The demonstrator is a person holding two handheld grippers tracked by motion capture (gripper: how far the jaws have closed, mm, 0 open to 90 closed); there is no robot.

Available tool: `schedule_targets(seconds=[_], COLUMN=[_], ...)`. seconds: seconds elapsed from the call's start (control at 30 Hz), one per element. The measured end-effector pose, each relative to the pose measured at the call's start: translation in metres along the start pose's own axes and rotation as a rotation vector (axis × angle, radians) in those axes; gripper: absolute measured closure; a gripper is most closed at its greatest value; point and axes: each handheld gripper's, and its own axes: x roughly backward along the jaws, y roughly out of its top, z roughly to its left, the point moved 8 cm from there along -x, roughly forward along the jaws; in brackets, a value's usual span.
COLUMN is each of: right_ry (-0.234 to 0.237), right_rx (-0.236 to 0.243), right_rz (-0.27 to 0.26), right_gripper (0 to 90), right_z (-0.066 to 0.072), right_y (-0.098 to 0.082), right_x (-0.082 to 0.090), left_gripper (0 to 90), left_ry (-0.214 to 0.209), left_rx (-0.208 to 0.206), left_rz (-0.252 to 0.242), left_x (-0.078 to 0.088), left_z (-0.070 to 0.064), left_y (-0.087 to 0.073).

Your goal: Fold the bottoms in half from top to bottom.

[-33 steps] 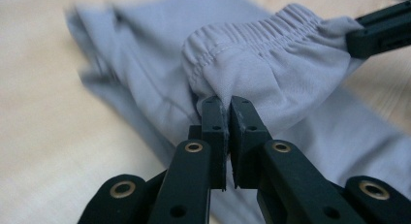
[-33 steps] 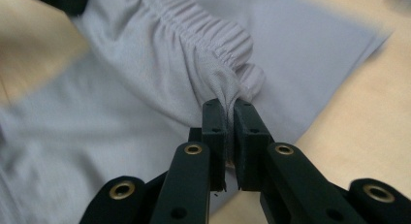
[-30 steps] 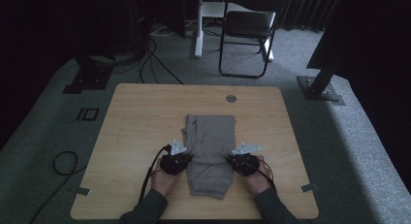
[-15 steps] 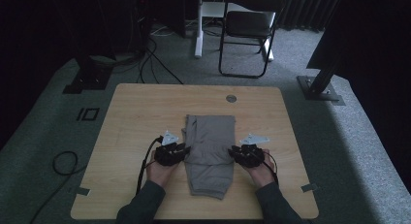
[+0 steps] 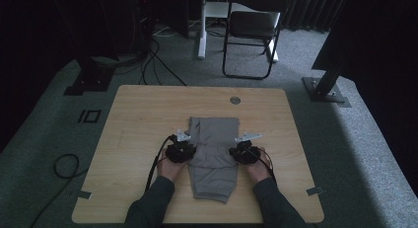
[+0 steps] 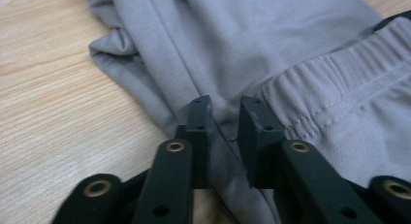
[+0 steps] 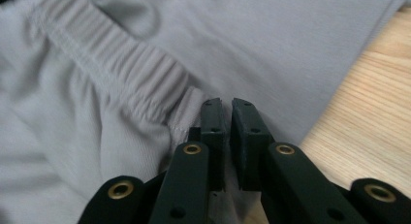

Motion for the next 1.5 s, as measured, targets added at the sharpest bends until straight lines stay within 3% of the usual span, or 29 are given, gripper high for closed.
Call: schedule_targets(seconds=[0.13, 0.37, 0.67, 0.87, 1.17, 1.27, 1.37, 1.5], right_ry=[0.102, 0.179, 0.226, 0.256, 0.267, 0.267, 0.226, 0.137], right_rx=[-0.046, -0.029, 0.022, 0.056, 0.105, 0.107, 0.093, 0.078], right_rz=[-0.030, -0.053, -0.038, -0.025, 0.041, 0.035, -0.013, -0.073], right_gripper=[80.5, 78.4, 76.0, 73.5, 72.5, 72.1, 71.5, 69.7], right_z=[0.004, 0.014, 0.030, 0.040, 0.053, 0.053, 0.047, 0.033], right_y=[0.001, -0.005, -0.018, -0.025, -0.039, -0.040, -0.030, -0.012], right_x=[0.006, 0.019, 0.032, 0.038, 0.035, 0.036, 0.037, 0.034], left_gripper=[67.3, 65.0, 63.1, 61.4, 62.3, 62.2, 61.1, 61.0], left_ry=[-0.019, -0.052, -0.093, -0.114, -0.130, -0.128, -0.110, -0.059], left_rx=[-0.008, -0.020, -0.035, -0.058, -0.058, -0.068, -0.071, -0.068], left_rz=[-0.022, -0.043, -0.044, -0.016, -0.011, -0.017, -0.036, -0.070], left_x=[0.009, 0.019, 0.033, 0.036, 0.038, 0.040, 0.041, 0.039], left_z=[-0.006, -0.017, -0.032, -0.041, -0.048, -0.049, -0.043, -0.029], left_y=[-0.003, -0.013, -0.033, -0.047, -0.053, -0.052, -0.044, -0.023])
